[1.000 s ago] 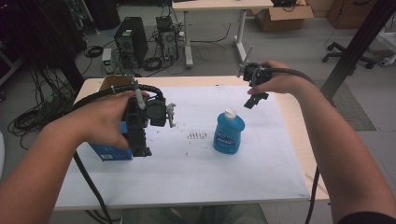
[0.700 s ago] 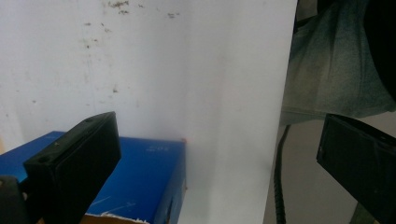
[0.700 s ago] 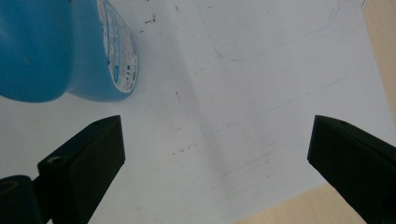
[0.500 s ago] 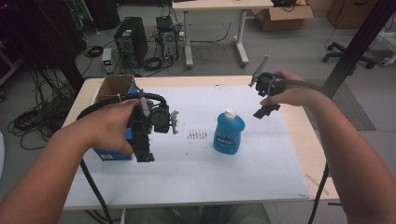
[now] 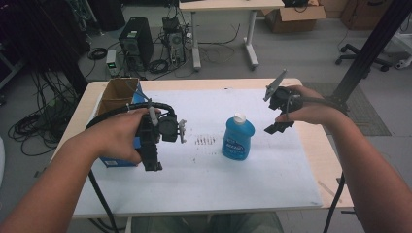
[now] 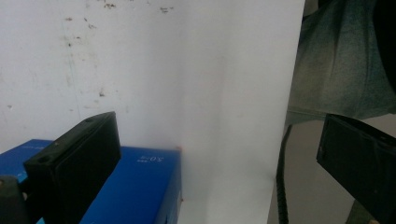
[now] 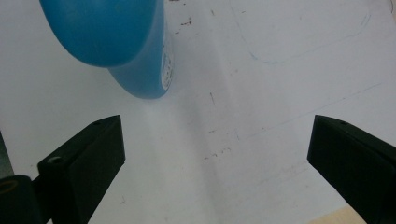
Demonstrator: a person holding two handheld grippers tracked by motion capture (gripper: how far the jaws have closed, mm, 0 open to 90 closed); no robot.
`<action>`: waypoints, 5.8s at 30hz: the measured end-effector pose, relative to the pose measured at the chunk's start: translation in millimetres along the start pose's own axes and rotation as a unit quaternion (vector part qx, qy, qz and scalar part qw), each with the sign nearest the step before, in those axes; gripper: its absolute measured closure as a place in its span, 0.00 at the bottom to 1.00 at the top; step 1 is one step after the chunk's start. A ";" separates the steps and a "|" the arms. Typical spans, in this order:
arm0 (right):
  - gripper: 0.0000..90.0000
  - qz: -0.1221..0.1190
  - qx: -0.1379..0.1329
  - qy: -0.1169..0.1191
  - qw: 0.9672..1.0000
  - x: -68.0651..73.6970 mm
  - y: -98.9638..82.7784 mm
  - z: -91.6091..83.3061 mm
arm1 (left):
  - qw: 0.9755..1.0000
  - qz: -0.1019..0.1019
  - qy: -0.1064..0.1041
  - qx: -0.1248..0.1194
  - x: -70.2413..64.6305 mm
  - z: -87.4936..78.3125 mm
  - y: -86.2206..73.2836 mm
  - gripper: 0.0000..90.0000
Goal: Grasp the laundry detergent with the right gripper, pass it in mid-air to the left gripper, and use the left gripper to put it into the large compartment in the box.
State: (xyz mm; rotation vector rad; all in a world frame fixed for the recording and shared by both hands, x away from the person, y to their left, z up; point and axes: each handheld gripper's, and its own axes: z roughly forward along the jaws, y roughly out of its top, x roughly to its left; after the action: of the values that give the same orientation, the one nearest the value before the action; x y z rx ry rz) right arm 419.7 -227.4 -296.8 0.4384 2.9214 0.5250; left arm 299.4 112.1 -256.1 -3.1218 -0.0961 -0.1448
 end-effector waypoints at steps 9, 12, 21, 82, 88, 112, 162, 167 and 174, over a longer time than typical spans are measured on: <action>0.05 0.006 -0.010 0.011 1.000 9.2 -13.8 13.5 | 1.000 -0.003 0.000 0.005 -0.8 3.4 -0.2 0.00; 0.05 0.006 -0.014 0.015 1.000 12.7 -17.6 18.8 | 1.000 -0.001 0.001 0.009 -1.1 2.6 0.2 0.00; 0.05 0.008 -0.028 0.028 0.999 22.3 -26.1 34.2 | 1.000 -0.001 0.002 0.011 -1.7 2.9 0.5 0.00; 0.04 0.048 -0.197 0.052 0.978 46.4 -40.3 92.8 | 1.000 -0.001 -0.003 0.022 -6.7 7.2 1.2 0.00; 0.04 0.055 -0.213 0.050 0.974 48.1 -38.7 96.7 | 1.000 0.000 -0.003 0.025 -6.6 7.1 2.6 0.00; 0.04 0.075 -0.279 0.038 0.957 52.0 -33.7 113.6 | 1.000 0.000 -0.004 0.021 -7.2 8.6 3.8 0.00; 0.22 0.077 -0.358 0.010 0.931 63.2 -33.9 133.6 | 1.000 -0.007 0.002 0.021 -9.1 7.0 1.8 0.00; 0.29 0.076 -0.360 0.005 0.930 63.3 -34.6 134.4 | 1.000 -0.008 0.003 0.020 -7.9 6.2 1.9 0.00; 0.38 0.067 -0.367 0.001 0.928 63.6 -36.7 135.6 | 1.000 -0.006 0.003 0.021 -7.4 5.1 3.4 0.00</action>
State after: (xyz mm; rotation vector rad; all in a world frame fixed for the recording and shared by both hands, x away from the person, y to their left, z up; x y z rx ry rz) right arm 375.4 -197.6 -441.4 0.5138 2.4359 1.5417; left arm 292.7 108.3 -261.8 -3.0800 -0.1160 -0.1506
